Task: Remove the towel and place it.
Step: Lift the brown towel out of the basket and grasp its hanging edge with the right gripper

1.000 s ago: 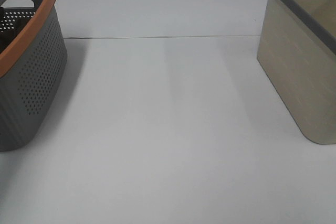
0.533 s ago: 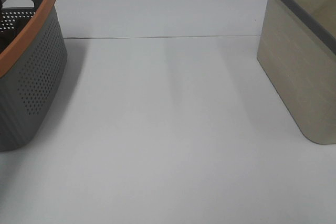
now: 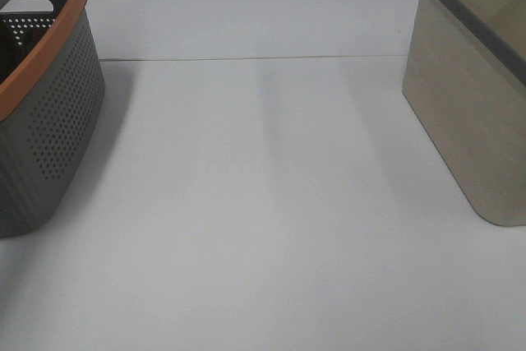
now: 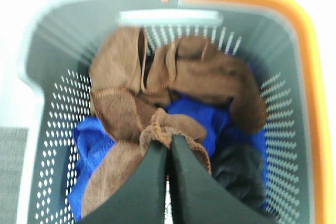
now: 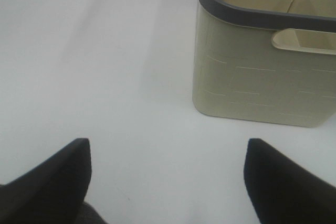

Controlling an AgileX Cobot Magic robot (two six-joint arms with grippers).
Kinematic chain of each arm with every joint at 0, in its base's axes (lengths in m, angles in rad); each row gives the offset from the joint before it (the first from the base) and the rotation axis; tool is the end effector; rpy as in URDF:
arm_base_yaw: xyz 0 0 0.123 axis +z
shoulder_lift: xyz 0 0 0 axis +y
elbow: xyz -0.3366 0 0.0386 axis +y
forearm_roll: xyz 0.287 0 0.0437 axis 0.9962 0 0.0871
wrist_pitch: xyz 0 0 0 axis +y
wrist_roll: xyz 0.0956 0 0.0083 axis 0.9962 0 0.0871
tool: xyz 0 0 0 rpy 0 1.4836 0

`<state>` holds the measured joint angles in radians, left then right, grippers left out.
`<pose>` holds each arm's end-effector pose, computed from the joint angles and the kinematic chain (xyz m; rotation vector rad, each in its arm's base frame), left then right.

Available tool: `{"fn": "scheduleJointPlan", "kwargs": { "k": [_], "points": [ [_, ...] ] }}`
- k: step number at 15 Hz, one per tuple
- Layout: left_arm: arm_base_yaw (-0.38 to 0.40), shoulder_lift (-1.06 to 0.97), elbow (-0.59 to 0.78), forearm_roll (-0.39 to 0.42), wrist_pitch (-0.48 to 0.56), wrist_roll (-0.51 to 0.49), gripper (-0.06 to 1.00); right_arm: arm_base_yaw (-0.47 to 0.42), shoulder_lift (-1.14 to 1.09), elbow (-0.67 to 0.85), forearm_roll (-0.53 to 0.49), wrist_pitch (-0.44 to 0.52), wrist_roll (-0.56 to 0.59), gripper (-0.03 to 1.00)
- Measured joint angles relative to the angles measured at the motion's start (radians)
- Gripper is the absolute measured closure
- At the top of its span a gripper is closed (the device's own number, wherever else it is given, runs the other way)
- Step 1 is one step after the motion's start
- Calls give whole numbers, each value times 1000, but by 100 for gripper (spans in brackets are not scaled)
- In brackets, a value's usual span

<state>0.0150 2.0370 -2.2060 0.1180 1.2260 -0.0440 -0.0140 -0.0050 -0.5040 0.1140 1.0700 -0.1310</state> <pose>0.5152 0.0184 0.4191 -0.0679 2.5349 0.1452 -0.0223 0.0099 0.2946 -0.1257 2.0357 0.0456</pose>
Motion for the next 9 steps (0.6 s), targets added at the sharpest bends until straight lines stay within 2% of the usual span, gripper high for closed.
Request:
{"fn": "scheduleJointPlan", "kwargs": {
  "k": [1, 3, 7, 9],
  "points": [
    [0, -6, -41, -16, 1, 0, 94, 0, 0, 0, 0, 0, 0, 20],
    [0, -11, -176, -118, 1, 0, 94, 0, 0, 0, 0, 0, 0, 20],
    [0, -11, -303, -282, 1, -3, 94, 0, 0, 0, 0, 0, 0, 20],
    [0, -11, -369, -400, -51, 21, 94, 0, 0, 0, 0, 0, 0, 20]
  ]
}}
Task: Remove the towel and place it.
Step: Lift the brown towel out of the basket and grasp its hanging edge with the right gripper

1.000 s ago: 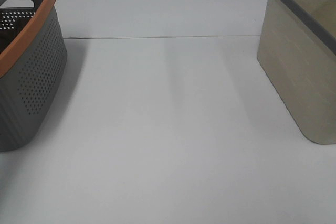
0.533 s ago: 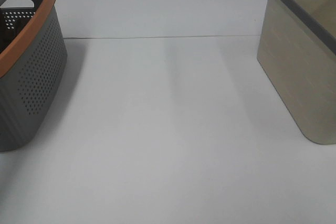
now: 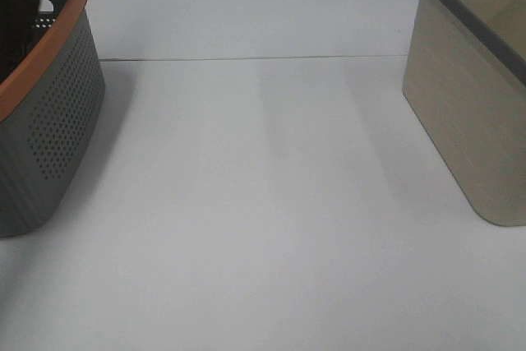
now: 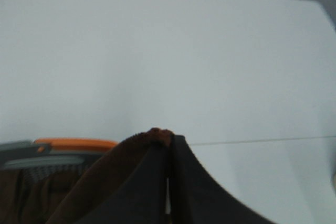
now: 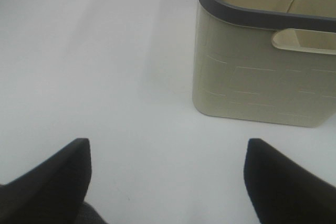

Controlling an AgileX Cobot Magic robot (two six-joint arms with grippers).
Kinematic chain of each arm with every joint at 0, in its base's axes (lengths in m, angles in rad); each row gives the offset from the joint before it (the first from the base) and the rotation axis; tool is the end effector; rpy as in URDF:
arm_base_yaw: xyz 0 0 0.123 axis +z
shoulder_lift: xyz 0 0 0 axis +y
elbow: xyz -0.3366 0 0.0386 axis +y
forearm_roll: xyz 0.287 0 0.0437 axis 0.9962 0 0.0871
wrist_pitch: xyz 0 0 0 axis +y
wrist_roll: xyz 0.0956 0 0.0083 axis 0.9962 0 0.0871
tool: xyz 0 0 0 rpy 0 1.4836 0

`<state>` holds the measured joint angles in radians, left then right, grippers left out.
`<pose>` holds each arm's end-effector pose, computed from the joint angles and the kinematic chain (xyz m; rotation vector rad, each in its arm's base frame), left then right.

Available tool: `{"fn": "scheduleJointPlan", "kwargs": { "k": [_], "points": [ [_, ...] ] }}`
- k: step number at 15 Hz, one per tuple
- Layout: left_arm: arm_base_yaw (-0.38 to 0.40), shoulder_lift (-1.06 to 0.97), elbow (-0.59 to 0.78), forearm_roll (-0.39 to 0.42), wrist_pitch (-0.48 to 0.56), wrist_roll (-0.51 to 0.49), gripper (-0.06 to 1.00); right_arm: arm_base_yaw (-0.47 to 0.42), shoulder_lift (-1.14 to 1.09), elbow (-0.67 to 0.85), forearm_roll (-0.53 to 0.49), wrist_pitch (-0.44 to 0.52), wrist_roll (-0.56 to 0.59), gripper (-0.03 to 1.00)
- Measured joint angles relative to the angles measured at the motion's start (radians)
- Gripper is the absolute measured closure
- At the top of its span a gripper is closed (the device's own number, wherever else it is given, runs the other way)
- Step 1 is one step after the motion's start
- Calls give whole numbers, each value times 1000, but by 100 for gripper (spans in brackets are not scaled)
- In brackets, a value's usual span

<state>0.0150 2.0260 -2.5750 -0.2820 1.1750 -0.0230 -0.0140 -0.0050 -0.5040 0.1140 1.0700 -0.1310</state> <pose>0.4852 -0.0174 0.5489 0.0012 2.0941 -0.3439 -0.0223 0.0099 0.2946 -0.1257 2.0357 0.0456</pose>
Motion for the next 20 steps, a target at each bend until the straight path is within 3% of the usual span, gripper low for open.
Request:
{"fn": "scheduleJointPlan", "kwargs": {
  "k": [6, 7, 8, 11, 15, 20],
  "points": [
    [0, -1, -50, -412, -270, 75, 94, 0, 0, 0, 0, 0, 0, 20],
    [-4, -1, -51, -572, -368, 138, 94, 0, 0, 0, 0, 0, 0, 20],
    [-13, -1, -53, -616, -408, 161, 94, 0, 0, 0, 0, 0, 0, 20],
    [-81, -1, -53, -633, -468, 203, 94, 0, 0, 0, 0, 0, 0, 20],
    [-192, -1, -53, -568, -525, 267, 94, 0, 0, 0, 0, 0, 0, 20],
    [-310, 26, -54, -425, -573, 283, 94, -5, 0, 0, 1, 0, 1, 20]
  ]
}}
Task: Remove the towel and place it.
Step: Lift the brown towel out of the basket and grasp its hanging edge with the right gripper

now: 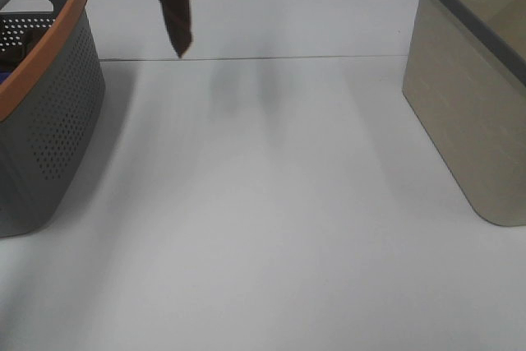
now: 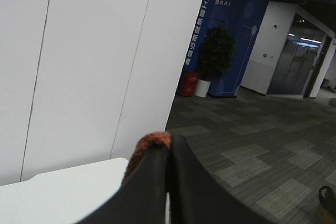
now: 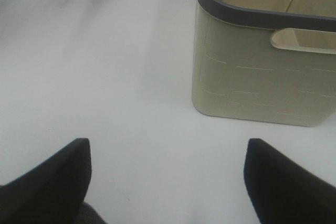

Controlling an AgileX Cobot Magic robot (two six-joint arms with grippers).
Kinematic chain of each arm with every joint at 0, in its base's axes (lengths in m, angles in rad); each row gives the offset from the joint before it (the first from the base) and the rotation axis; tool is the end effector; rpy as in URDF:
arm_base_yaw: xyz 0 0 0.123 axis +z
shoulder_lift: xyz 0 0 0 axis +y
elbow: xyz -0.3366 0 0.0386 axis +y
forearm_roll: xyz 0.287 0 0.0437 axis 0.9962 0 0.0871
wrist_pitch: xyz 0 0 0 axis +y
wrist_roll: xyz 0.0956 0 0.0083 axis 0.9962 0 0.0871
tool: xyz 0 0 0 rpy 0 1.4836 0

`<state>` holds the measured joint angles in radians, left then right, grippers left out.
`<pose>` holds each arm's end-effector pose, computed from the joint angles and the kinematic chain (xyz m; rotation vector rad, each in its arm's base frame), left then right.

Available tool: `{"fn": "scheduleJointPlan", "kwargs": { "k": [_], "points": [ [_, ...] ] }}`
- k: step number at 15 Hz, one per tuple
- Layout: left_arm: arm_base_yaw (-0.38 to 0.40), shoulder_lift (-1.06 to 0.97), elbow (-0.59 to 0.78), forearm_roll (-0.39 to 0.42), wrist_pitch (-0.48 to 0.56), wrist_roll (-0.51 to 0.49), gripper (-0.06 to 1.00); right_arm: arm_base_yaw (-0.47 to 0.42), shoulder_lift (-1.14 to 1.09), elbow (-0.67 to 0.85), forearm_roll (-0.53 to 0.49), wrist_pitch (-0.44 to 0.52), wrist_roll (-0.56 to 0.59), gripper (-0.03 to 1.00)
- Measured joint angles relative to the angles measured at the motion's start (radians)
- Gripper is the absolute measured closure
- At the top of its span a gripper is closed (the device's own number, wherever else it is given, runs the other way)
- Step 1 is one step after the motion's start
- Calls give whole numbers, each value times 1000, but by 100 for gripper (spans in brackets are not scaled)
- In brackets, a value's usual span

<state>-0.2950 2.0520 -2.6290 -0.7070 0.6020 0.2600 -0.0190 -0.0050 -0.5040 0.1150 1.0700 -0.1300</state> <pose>0.4628 -0.1776 0.6129 0.2820 1.4207 -0.7957 -0.0222 0.0101 0.2946 -0.1197 2.0360 0.0443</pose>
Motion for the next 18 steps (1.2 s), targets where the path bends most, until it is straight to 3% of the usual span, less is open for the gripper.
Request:
{"fn": "scheduleJointPlan", "kwargs": {
  "k": [2, 7, 11, 15, 18],
  "points": [
    [-34, 29, 0, 29, 0, 0, 94, 0, 0, 0, 9, 0, 0, 20],
    [-93, 77, 0, 61, 0, 1, 94, 0, 65, -8, 152, -63, -34, 22],
    [-106, 81, 0, 76, -9, 1, 94, 0, 225, -7, 448, -278, -289, 25],
    [-106, 81, 0, 77, -12, 1, 94, 58, 424, -9, 721, -374, -592, 26],
    [-106, 81, 0, 77, -16, 1, 94, 75, 652, -64, 757, -422, -703, 26]
  ]
}}
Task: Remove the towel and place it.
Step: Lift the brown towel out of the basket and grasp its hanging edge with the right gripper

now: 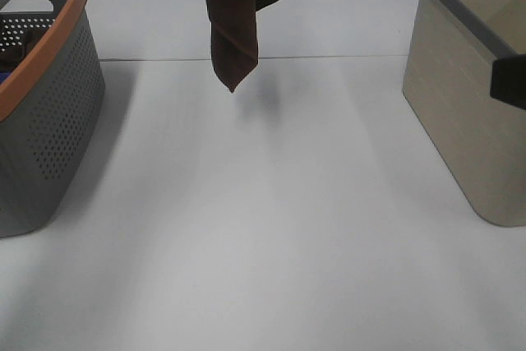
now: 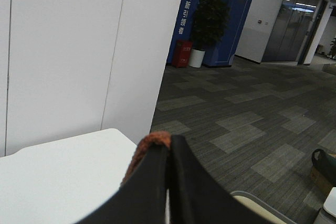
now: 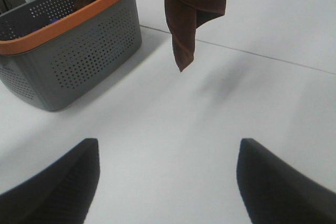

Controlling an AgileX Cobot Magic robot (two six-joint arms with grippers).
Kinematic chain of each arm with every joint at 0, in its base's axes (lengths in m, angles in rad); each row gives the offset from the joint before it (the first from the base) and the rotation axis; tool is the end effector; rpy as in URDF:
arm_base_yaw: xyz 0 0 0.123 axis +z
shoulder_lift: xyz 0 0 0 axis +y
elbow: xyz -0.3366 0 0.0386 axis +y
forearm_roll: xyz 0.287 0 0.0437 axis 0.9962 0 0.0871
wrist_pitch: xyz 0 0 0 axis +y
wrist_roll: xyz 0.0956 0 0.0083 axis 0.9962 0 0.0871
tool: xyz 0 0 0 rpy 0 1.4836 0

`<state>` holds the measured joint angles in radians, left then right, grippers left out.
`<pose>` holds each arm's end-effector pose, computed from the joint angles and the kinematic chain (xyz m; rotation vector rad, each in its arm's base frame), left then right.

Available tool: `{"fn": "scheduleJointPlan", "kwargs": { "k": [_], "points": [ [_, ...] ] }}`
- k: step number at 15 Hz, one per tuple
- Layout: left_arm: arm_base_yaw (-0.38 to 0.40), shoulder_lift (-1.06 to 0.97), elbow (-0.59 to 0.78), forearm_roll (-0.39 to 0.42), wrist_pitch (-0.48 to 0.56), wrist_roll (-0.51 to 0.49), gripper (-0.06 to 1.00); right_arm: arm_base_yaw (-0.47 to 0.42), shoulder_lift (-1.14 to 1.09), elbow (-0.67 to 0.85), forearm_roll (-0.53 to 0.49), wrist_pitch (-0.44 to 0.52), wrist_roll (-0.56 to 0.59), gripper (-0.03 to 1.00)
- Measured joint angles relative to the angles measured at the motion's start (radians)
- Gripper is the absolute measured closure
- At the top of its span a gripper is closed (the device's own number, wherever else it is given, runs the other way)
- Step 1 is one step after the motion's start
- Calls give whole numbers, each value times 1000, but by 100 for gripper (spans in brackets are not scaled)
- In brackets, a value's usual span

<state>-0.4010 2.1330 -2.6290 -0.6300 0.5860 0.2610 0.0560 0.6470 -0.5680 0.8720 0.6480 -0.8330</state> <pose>0.4795 -0.2373 0.5704 0.3645 1.4930 -0.7952 0.1184 0.0511 0.3410 -0.4315 1.9455 0.4712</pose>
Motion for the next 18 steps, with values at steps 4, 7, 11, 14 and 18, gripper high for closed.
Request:
{"fn": "scheduleJointPlan", "kwargs": {
  "k": [4, 7, 11, 14, 18],
  "points": [
    [0, 0, 0, 0, -1, 0, 94, 0, 259, -143, 5, -25, -38, 26],
    [0, 0, 0, 0, -1, 0, 94, 0, 371, -224, 8, -26, -37, 26],
    [0, 0, 0, 0, -1, 0, 94, 23, 547, -381, -140, 16, 154, 26],
    [0, 0, 0, 0, -2, 0, 94, 214, 656, -512, -473, 23, 416, 26],
    [0, 0, 0, 1, -3, 0, 94, 447, 763, -616, -1051, 30, 967, 26]
  ]
}}
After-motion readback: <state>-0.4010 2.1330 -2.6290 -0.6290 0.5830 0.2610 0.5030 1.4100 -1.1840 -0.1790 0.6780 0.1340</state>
